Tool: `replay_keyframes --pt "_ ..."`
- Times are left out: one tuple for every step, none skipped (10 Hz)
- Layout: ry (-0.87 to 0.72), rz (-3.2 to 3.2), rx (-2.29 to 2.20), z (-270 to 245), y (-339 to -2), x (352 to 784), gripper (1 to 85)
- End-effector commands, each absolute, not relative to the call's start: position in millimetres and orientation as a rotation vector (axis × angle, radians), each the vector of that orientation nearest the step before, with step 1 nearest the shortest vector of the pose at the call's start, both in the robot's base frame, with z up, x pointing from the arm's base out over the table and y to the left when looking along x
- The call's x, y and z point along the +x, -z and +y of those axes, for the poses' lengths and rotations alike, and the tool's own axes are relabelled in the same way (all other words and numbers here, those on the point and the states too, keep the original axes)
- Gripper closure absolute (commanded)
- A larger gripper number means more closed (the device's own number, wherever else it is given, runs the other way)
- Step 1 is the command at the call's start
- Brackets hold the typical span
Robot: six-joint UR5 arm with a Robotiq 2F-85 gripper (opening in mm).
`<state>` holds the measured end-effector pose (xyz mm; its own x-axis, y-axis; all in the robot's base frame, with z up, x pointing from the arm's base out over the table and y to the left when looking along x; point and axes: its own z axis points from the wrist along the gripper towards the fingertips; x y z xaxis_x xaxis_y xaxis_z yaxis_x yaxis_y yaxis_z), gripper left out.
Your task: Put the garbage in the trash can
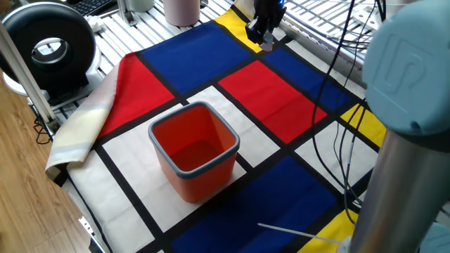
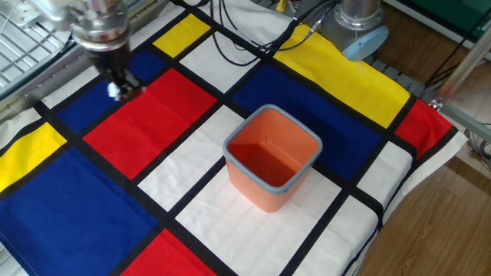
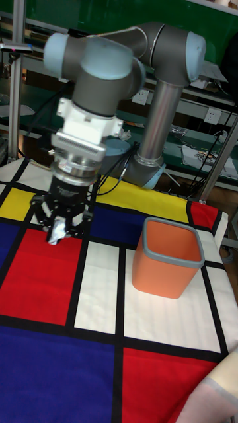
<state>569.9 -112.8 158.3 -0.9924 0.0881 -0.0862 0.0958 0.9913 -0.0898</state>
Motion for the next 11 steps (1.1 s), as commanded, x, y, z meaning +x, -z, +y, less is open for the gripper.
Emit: replay_keyframes --pt "0.149 3.021 0.214 -82.6 -154.0 556.4 84.7" --pt "0.156 3.017 0.216 -80.9 -151.2 556.9 84.7" --pt "0.177 3.026 0.186 -84.1 -151.3 554.9 84.7" --pt "0.189 3.043 0.141 -85.3 -151.2 551.3 84.7" --pt "0.164 3.064 0.103 -80.6 -150.3 547.2 84.7" --pt "0.129 3.08 0.06 -74.3 -149.5 544.4 84.7" --pt "0.118 3.083 0.03 -72.3 -149.3 543.9 84.7" --pt "0.117 3.075 -0.006 -71.9 -149.4 546.3 84.7" --pt "0.106 3.073 -0.041 -69.9 -149.3 547.0 84.7" --pt "0.102 3.06 -0.077 -69.1 -149.5 550.6 84.7" --pt "0.096 3.046 -0.096 -67.9 -149.8 554.1 84.7"
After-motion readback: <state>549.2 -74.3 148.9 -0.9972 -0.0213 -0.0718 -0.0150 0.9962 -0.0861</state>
